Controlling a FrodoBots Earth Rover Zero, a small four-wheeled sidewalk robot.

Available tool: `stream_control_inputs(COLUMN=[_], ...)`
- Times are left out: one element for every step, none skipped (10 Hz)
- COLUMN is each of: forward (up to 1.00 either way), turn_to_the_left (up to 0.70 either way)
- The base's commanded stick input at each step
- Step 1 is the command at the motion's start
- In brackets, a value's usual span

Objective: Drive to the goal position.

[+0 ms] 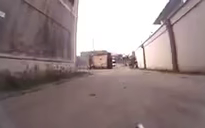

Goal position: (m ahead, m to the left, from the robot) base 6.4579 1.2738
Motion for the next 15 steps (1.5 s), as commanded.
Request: stream_control_inputs(forward=[1.0, 1.0, 1.0, 1.0, 1.0, 1.0, 1.0, 1.0, 1.0, 1.0, 1.0, 1.0, 1.0, 1.0, 1.0], turn_to_the_left=[0.0, -0.08, -0.25, 0.0, 0.0, 0.0, 0.0, 0.0, 0.0, 0.0, 0.0, 0.0, 0.0, 0.0, 0.0])
